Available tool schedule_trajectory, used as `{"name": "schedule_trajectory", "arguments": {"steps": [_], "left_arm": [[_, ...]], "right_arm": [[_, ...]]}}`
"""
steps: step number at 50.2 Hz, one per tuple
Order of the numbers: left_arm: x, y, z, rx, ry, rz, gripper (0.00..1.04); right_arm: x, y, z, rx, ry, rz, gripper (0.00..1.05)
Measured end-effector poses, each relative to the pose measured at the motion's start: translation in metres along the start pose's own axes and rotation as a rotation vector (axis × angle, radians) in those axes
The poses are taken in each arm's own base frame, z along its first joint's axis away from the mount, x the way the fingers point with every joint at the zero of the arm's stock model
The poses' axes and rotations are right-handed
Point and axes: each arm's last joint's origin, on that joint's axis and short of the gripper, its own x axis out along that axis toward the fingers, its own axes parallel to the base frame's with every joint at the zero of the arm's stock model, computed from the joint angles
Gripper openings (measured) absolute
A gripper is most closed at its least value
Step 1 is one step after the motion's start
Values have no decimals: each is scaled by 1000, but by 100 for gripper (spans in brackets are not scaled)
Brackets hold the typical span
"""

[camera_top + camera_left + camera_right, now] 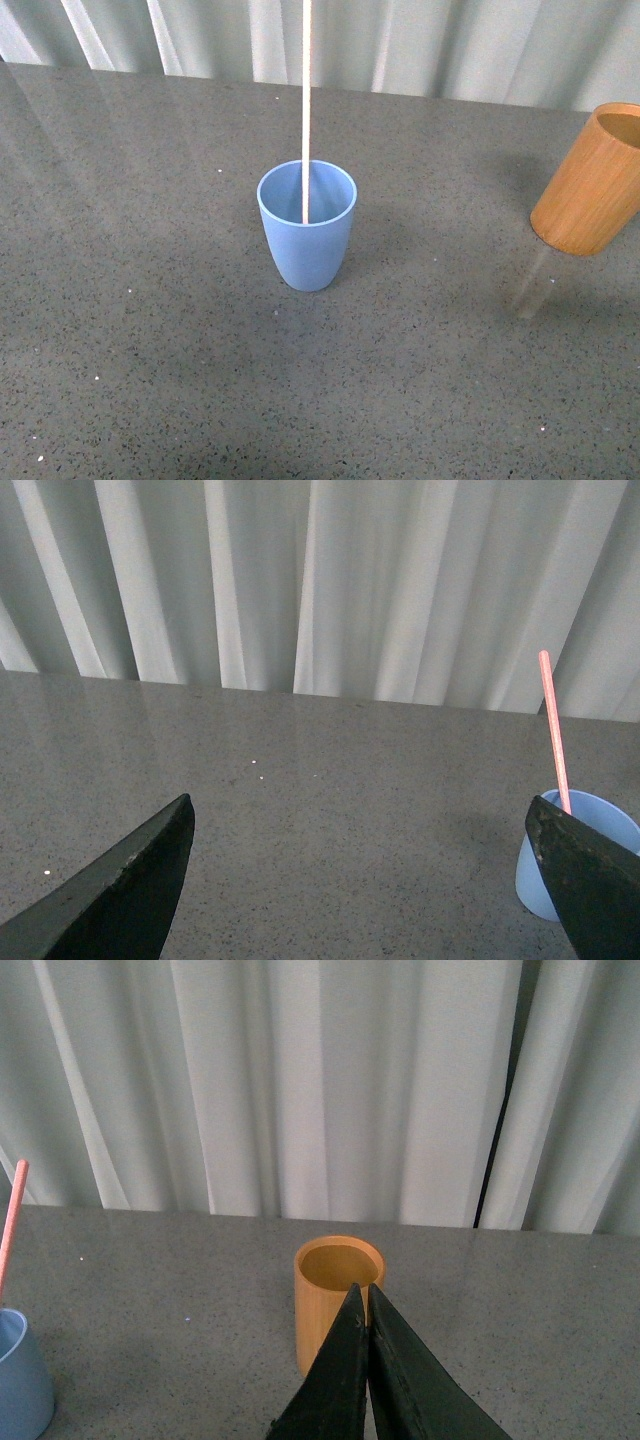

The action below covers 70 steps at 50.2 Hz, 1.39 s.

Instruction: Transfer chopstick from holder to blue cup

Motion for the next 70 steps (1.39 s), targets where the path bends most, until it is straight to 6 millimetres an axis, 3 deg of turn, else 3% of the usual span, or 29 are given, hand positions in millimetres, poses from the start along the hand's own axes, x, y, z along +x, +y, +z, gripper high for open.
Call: {"name": "schedule_trajectory", "arguments": {"steps": [46, 70], "left_arm": [[0, 0, 0, 0, -1, 0, 98], [0, 0, 0, 0, -1, 0, 98]], "right_arm": [[-18, 0, -3, 0, 6, 0, 2], [-18, 0, -3, 0, 6, 0, 75]]}}
